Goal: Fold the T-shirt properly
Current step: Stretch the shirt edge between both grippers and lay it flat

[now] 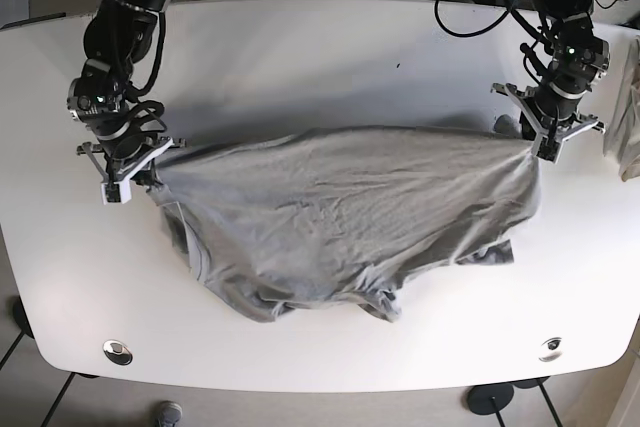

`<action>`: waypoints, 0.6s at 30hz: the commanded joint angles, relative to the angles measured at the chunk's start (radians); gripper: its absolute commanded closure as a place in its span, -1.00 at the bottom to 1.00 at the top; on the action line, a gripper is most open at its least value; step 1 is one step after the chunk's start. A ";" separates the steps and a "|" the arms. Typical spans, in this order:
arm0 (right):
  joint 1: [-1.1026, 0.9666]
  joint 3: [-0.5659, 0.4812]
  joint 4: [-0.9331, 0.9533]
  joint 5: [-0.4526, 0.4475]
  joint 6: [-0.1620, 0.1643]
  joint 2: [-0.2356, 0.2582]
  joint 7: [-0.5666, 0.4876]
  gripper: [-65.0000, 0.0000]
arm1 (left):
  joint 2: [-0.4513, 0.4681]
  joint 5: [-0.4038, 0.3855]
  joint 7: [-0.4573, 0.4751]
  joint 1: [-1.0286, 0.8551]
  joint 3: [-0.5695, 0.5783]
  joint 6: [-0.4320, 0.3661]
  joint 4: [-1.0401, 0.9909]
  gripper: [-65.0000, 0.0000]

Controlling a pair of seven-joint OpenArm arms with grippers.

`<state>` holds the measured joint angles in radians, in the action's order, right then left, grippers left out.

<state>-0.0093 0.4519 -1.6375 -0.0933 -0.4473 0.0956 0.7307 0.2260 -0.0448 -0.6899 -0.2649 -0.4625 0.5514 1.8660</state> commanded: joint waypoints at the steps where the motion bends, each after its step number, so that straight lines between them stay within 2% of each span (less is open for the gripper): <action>1: -0.022 0.017 -0.043 -0.010 -0.020 0.008 -0.021 0.94 | -0.018 -0.002 0.017 -0.037 -0.060 -0.004 0.050 0.94; 5: -0.130 0.049 -0.108 -0.010 -0.054 0.008 -0.021 0.94 | -0.090 -0.002 0.019 -0.109 -0.132 -0.003 0.076 0.94; 7: -0.182 0.049 -0.131 -0.010 -0.057 0.008 -0.021 0.94 | -0.092 -0.002 0.020 -0.135 -0.146 -0.003 0.076 0.93; 9: -0.220 0.058 -0.148 -0.010 -0.077 0.008 -0.021 0.94 | -0.113 -0.002 0.019 -0.153 -0.150 -0.003 0.076 0.91; 11: -0.248 0.064 -0.151 -0.010 -0.094 -0.013 -0.023 0.94 | -0.126 -0.002 0.017 -0.167 -0.150 -0.003 0.076 0.66; 15: -0.254 0.106 -0.152 -0.010 -0.133 -0.027 -0.023 0.94 | -0.142 -0.002 0.017 -0.170 -0.152 -0.003 0.076 -0.07; 17: -0.254 0.106 -0.172 -0.010 -0.149 -0.026 -0.023 0.88 | -0.161 -0.007 0.017 -0.165 -0.183 -0.003 0.090 -0.22; 18: -0.254 0.101 -0.195 -0.010 -0.160 -0.026 -0.023 0.67 | -0.172 -0.008 0.017 -0.162 -0.213 -0.003 0.111 -0.22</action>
<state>-0.2699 0.5510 -1.8091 -0.0933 -0.6041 0.0593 0.7307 0.0387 -0.0460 -0.6914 -0.4274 -0.6708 0.5545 1.9537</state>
